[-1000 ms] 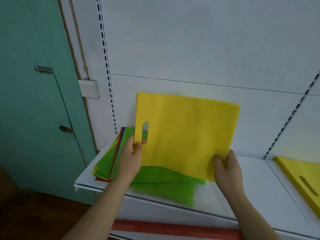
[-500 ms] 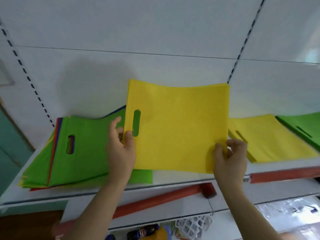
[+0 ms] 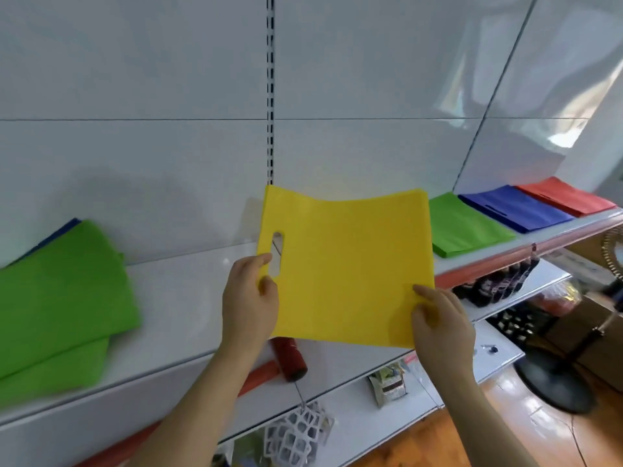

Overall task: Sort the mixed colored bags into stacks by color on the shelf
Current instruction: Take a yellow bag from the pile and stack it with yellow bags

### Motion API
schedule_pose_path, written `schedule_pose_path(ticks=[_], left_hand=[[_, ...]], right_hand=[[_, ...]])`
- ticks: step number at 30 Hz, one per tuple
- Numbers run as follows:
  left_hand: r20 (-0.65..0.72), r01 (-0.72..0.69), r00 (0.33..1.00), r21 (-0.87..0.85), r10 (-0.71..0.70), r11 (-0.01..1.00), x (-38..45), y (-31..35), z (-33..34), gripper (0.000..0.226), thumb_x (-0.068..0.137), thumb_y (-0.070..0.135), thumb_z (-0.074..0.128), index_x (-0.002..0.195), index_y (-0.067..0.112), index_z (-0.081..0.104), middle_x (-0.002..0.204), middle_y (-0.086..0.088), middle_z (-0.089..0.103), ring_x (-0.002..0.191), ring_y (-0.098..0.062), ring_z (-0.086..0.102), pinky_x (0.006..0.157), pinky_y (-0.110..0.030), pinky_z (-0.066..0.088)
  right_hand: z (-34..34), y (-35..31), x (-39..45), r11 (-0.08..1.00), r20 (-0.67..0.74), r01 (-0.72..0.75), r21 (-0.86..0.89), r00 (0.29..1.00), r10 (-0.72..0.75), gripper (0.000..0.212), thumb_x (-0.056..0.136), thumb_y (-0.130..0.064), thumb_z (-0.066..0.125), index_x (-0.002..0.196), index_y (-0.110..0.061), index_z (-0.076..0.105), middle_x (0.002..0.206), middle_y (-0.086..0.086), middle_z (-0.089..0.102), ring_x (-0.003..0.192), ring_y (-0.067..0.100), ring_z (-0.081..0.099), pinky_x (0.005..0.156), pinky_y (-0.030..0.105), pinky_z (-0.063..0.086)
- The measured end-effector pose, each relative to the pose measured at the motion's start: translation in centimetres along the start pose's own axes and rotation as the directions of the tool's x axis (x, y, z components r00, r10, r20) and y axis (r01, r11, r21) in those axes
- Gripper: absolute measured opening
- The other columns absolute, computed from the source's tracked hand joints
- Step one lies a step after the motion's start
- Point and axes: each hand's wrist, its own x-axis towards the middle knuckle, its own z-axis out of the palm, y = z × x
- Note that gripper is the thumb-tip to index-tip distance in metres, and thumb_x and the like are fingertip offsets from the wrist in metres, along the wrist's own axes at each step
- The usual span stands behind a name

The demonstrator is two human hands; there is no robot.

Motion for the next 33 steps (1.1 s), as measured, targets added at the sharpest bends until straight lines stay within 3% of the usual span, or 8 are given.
schedule_pose_path(ticks=[3, 6, 13, 21, 25, 33], left_hand=[[0.04, 0.005, 0.999, 0.007, -0.006, 1.0, -1.0, 2.4, 4.2, 0.04, 0.101, 0.003, 0.058, 0.138, 0.016, 0.064, 0.135, 0.0, 0.06, 0.124, -0.013, 0.055, 0.099, -0.015, 0.036], [0.036, 0.029, 0.999, 0.031, -0.03, 0.999, -1.3, 3.8, 7.3, 0.038, 0.102, 0.005, 0.059, 0.138, 0.014, 0.063, 0.135, -0.002, 0.062, 0.124, -0.017, 0.057, 0.098, -0.02, 0.038], [0.021, 0.094, 0.995, 0.102, -0.096, 0.99, -0.4, 3.6, 11.3, 0.04, 0.101, 0.004, 0.057, 0.138, 0.015, 0.064, 0.137, -0.001, 0.061, 0.123, -0.013, 0.056, 0.097, -0.012, 0.034], [-0.032, 0.189, 0.982, 0.141, -0.186, 0.972, 3.6, 1.4, 14.0, 0.04, 0.1, 0.005, 0.058, 0.139, 0.013, 0.063, 0.136, -0.001, 0.06, 0.119, -0.014, 0.058, 0.095, -0.018, 0.038], [-0.04, 0.237, 0.972, 0.19, -0.233, 0.953, 4.8, 1.2, 15.4, 0.039, 0.1, 0.007, 0.059, 0.138, 0.012, 0.063, 0.136, -0.002, 0.059, 0.12, -0.018, 0.06, 0.095, -0.023, 0.044], [-0.037, 0.327, 0.931, 0.533, -0.364, 0.78, 4.9, 1.0, 18.2, 0.045, 0.099, 0.017, 0.058, 0.143, 0.012, 0.059, 0.141, -0.005, 0.058, 0.125, -0.029, 0.051, 0.101, -0.039, 0.048]], right_hand=[[-2.8, 4.0, 2.3, 1.0, -0.048, -0.002, -0.013, 0.999, 0.001, 0.039, 0.094, -0.008, 0.061, 0.121, -0.033, 0.072, 0.116, -0.022, 0.06, 0.088, 0.013, 0.063, 0.069, 0.039, 0.053], [-4.1, 6.7, 4.4, 0.999, -0.018, 0.017, -0.046, 1.0, -0.018, 0.036, 0.098, -0.006, 0.06, 0.126, -0.025, 0.073, 0.118, -0.016, 0.06, 0.087, 0.012, 0.062, 0.069, 0.04, 0.054], [-2.3, 9.8, 9.4, 0.995, 0.135, 0.026, -0.099, 0.991, -0.013, 0.05, 0.096, -0.003, 0.054, 0.143, -0.02, 0.063, 0.132, -0.007, 0.055, 0.098, 0.019, 0.058, 0.082, 0.039, 0.052], [2.9, 9.9, 16.7, 0.985, 0.194, 0.132, -0.112, 0.975, -0.108, 0.04, 0.099, -0.005, 0.057, 0.135, -0.017, 0.069, 0.132, -0.004, 0.063, 0.092, 0.017, 0.059, 0.079, 0.028, 0.044], [5.2, 9.9, 20.1, 0.975, 0.239, 0.184, -0.128, 0.96, -0.149, 0.04, 0.099, -0.006, 0.057, 0.136, -0.015, 0.068, 0.132, -0.004, 0.063, 0.082, 0.011, 0.057, 0.07, 0.022, 0.042], [9.1, 12.3, 23.8, 0.95, 0.463, 0.278, -0.143, 0.867, -0.184, 0.042, 0.096, -0.007, 0.063, 0.137, -0.001, 0.065, 0.136, 0.014, 0.06, 0.113, 0.04, 0.061, 0.092, 0.045, 0.054]])
